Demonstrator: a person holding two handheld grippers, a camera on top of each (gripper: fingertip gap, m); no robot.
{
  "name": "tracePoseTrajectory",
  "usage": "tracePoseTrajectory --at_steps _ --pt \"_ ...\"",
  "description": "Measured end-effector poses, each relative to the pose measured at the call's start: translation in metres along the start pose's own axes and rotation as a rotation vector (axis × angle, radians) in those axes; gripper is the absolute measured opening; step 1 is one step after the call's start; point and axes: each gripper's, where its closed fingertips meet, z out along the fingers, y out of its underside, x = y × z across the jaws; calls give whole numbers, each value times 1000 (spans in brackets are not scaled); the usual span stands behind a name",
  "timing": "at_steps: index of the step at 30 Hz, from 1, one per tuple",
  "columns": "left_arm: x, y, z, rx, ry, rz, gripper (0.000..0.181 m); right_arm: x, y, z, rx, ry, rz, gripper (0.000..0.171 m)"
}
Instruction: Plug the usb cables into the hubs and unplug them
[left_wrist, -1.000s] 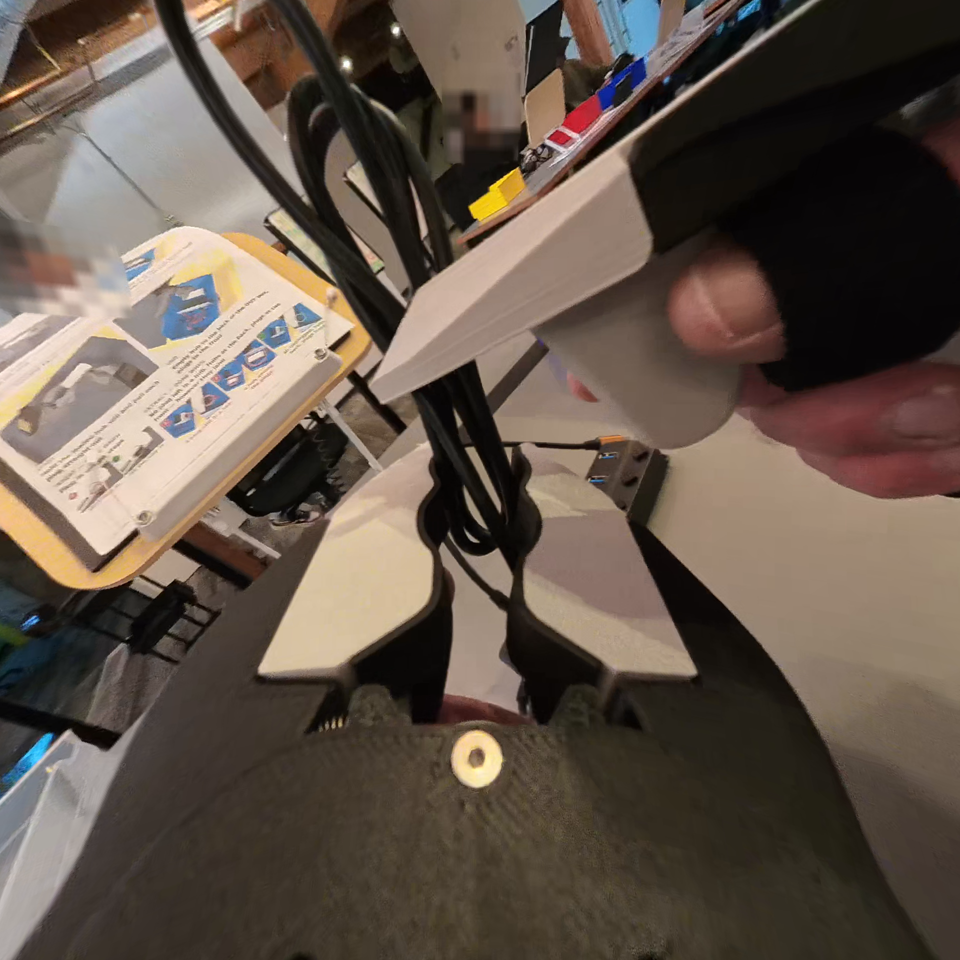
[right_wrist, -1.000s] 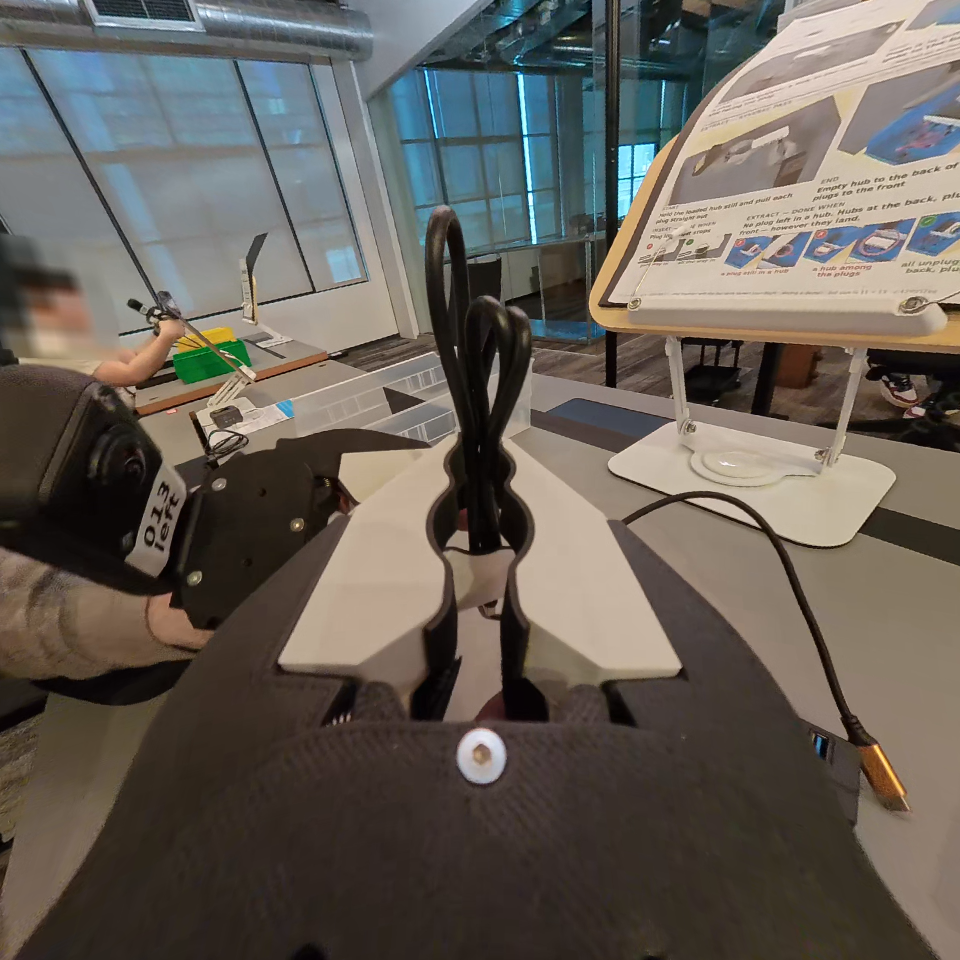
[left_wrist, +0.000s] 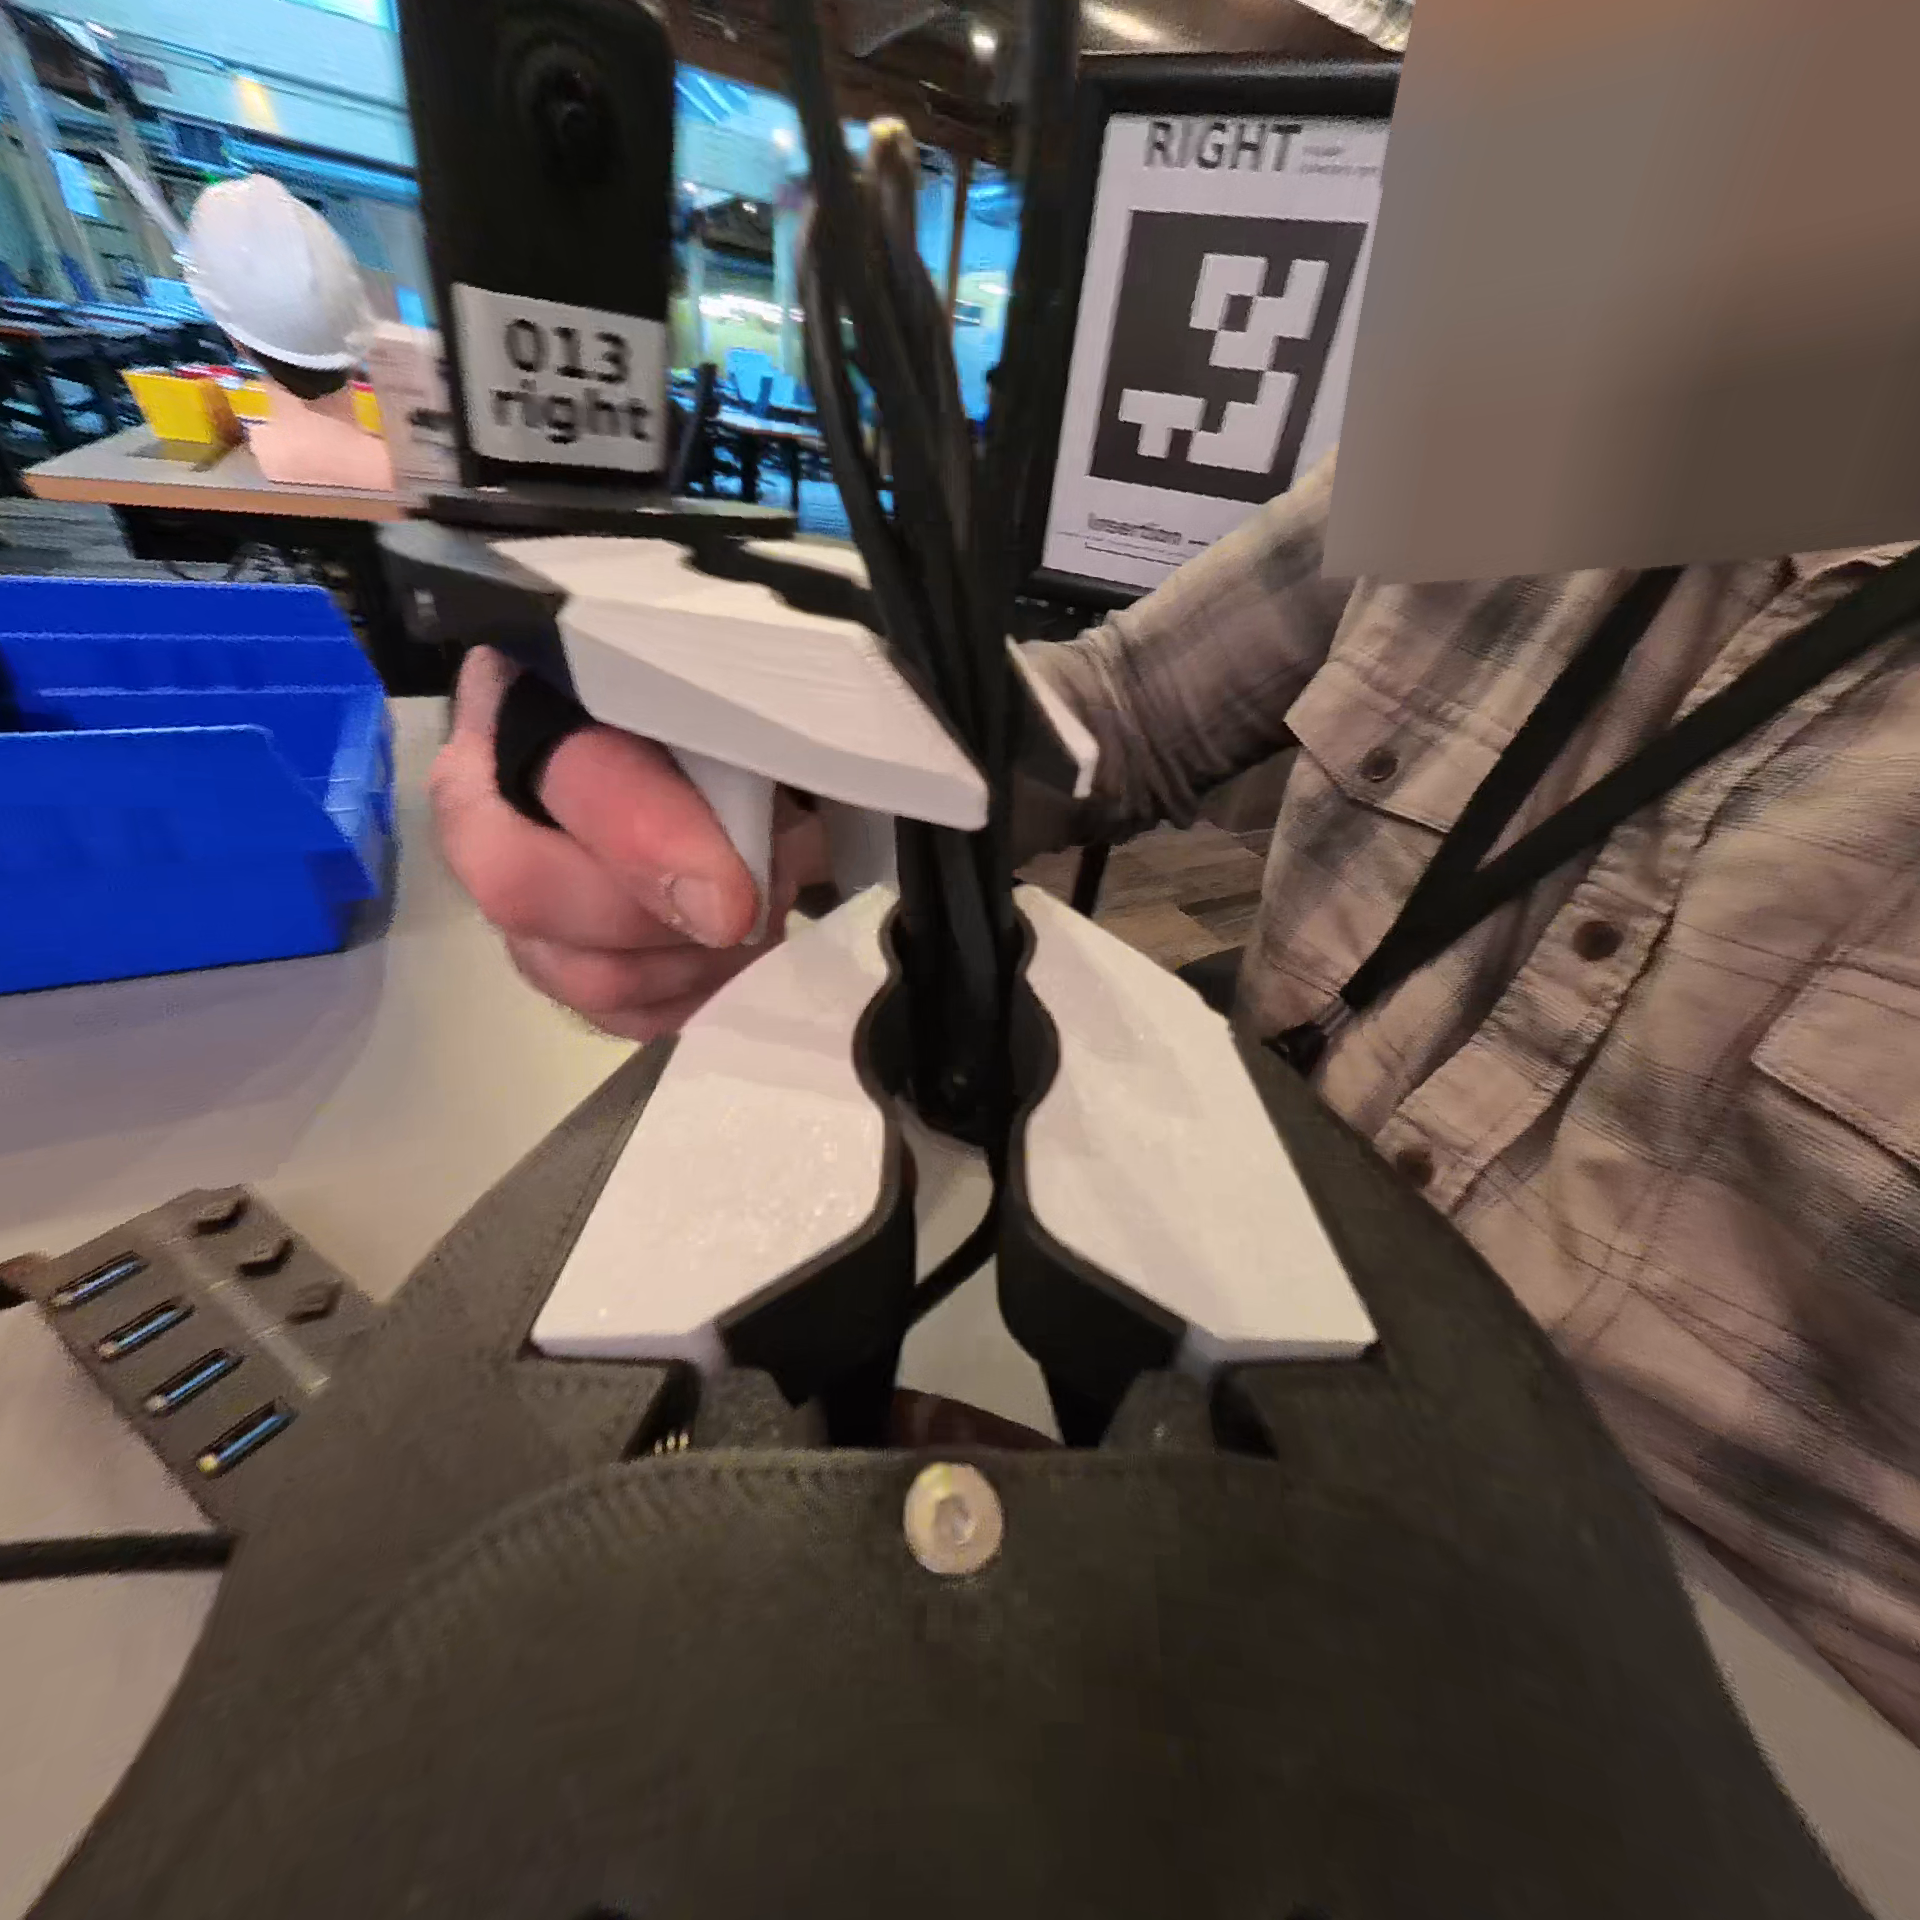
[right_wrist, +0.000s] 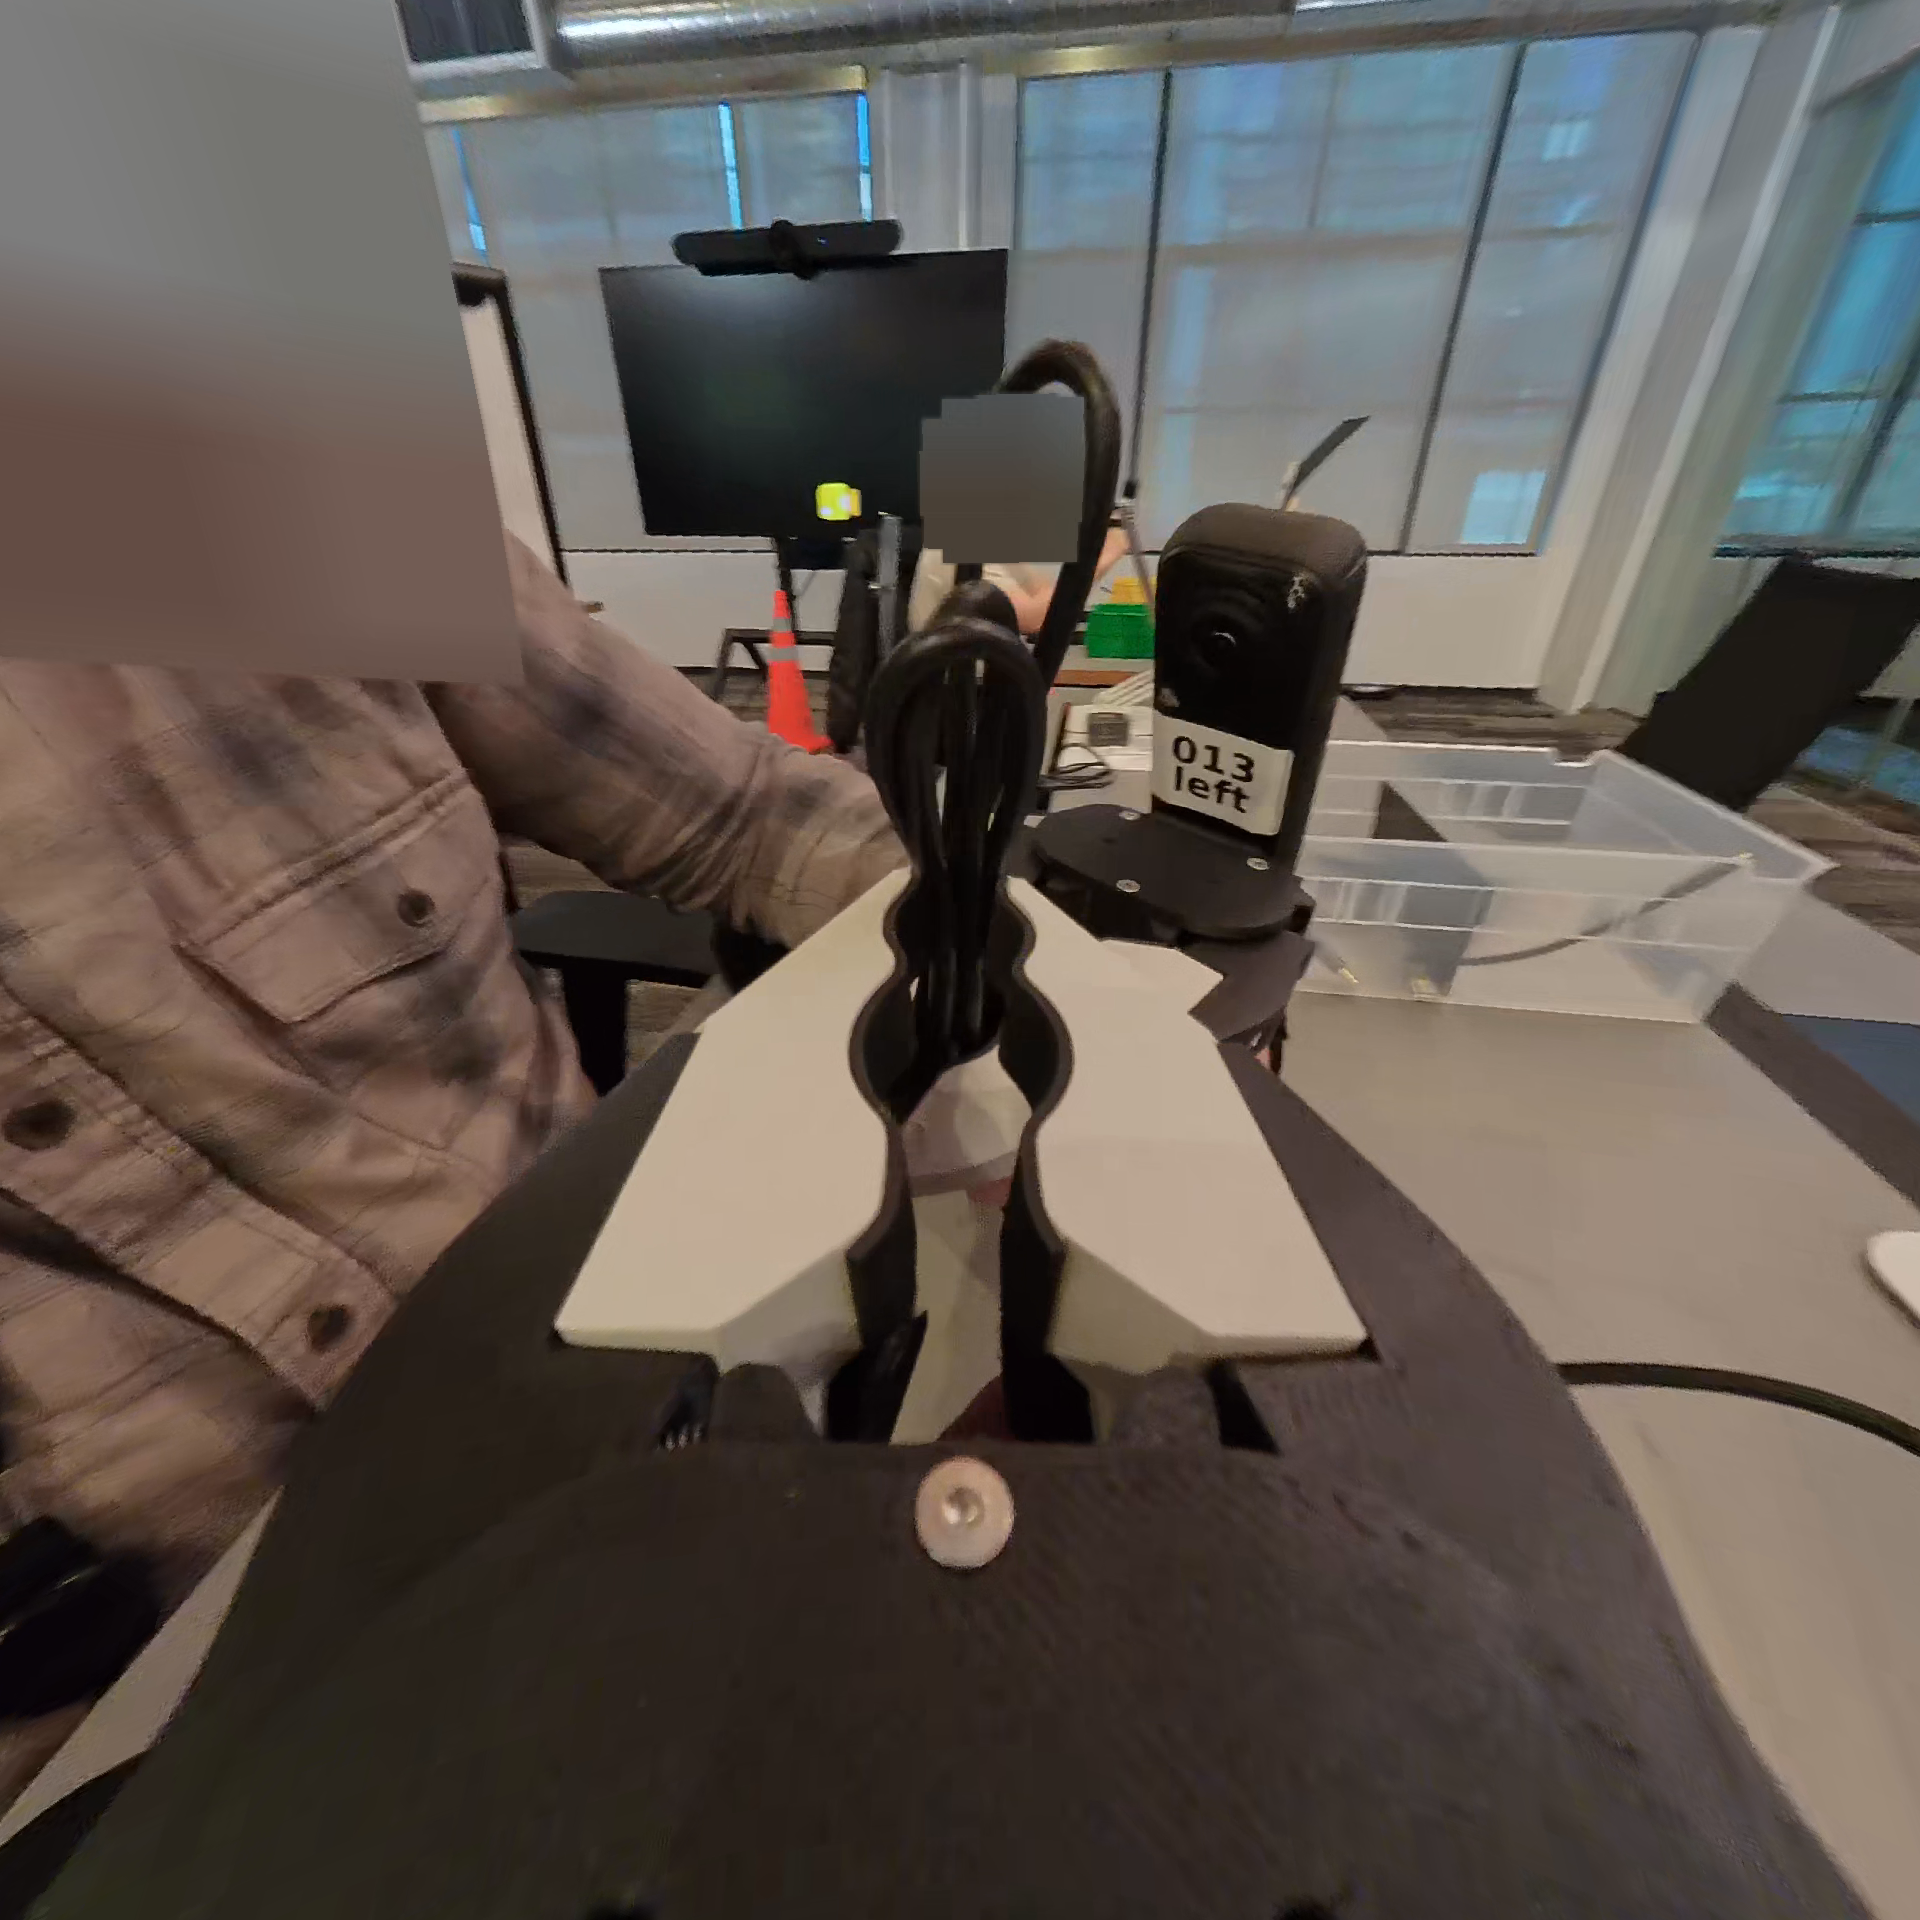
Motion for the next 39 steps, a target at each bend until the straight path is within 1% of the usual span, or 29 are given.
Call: tracePoseTrajectory --at_steps 4,7,9,10,11,12,13,15,16,17,19,20,22,24,26,30,33,35,39 --pt "-21 -4 -9 -16 -138 10 21 16 0 -11 -16 129 -7 5" --pt "-26 -7 -19 -55 -209 36 36 21 -2 -19 -16 199 3 6" --pt "-28 -14 -33 -54 -253 44 43 23 -6 -27 2 229 14 6" --pt "-31 -18 -42 -51 -287 49 43 23 -7 -31 7 245 18 6" --pt "-37 -22 -52 -48 -338 55 43 24 -8 -35 11 264 20 6" --pt "-51 -24 -64 -55 -427 50 42 24 -9 -40 20 278 29 6" --pt "-70 -21 -79 -90 -550 30 42 25 -11 -45 32 292 43 6" --pt "-86 -7 -90 -157 -606 -35 47 25 -13 -52 39 318 57 6" --pt "-100 4 -96 -199 -676 -88 47 25 -12 -55 34 329 63 6" --pt "-110 14 -98 -226 -713 -122 51 24 -10 -56 26 332 72 6" --pt "-126 33 -96 -246 -748 -234 51 21 -6 -60 4 346 93 6" --pt "-131 41 -93 -249 -745 -286 55 20 -4 -62 -6 355 106 6" --pt "-135 45 -79 -194 -681 -350 57 18 -1 -68 -20 381 123 6" --pt "-138 48 -70 -174 -642 -370 58 19 3 -76 -37 420 142 6" --pt "-142 47 -63 -166 -636 -361 51 24 6 -87 -46 473 171 6" --pt "-145 47 -53 -203 -644 -308 19 37 14 -104 -41 557 238 6" --pt "-142 43 -46 -197 -637 -301 5 48 24 -111 -43 610 285 6" --pt "-143 39 -46 -187 -681 -301 0 56 32 -115 -46 649 319 6" --pt "-140 37 -52 -142 -788 -326 0 71 53 -126 -68 736 403 6"
